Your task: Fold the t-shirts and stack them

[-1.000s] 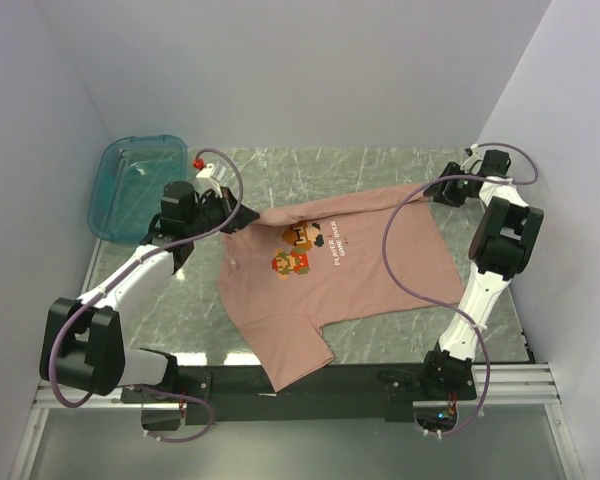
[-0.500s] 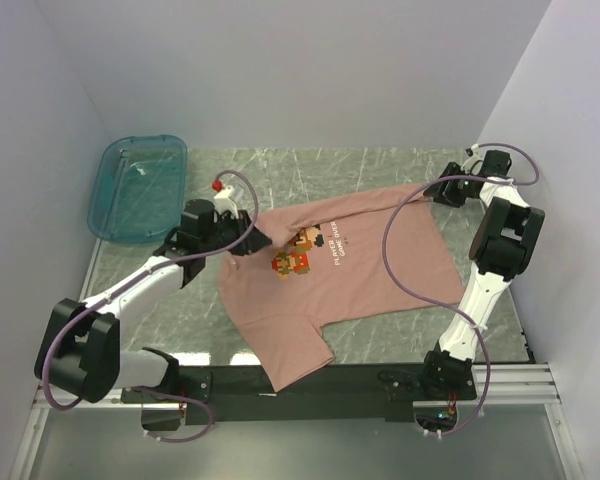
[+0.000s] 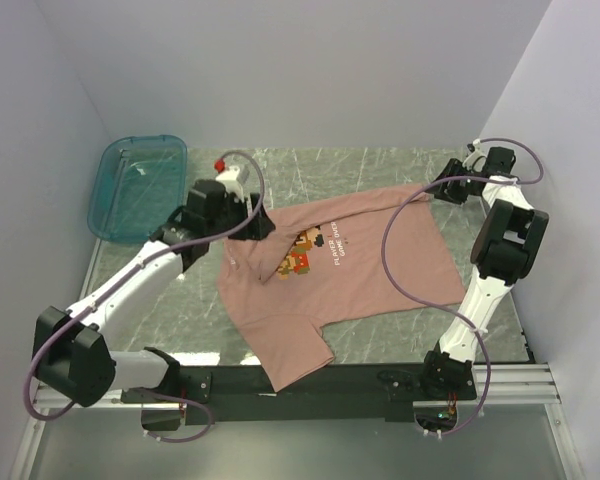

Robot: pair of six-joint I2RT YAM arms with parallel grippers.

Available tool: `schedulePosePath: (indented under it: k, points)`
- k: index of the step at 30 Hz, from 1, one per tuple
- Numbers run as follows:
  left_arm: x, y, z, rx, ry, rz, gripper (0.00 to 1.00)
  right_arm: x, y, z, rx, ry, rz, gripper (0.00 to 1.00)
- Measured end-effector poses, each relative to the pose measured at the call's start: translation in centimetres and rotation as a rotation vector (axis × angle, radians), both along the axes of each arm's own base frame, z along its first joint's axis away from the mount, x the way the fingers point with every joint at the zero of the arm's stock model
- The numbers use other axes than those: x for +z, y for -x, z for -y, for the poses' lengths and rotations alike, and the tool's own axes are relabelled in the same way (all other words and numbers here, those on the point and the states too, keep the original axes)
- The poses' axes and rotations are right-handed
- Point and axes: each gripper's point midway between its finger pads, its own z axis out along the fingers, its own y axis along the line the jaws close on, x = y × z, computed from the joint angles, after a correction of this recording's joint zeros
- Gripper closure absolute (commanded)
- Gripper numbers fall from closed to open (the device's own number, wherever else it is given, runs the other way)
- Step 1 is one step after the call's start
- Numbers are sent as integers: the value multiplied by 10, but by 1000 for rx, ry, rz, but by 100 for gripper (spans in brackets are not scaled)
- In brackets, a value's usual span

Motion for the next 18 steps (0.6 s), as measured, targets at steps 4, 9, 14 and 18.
schedulePosePath:
  k: [4,9,14,18]
  points:
    - [23,-40,-18,71,-5,56,32,12,7,-6,39,0,27,45]
    - [-12,-72,-72,222,-8,-40,32,21,18,-12,86,15,50,45]
    - [-32,-69,-95,296,10,-84,32,23,27,-17,111,17,55,45]
    - [-38,-62,-104,335,32,-95,32,24,28,-18,124,15,61,45]
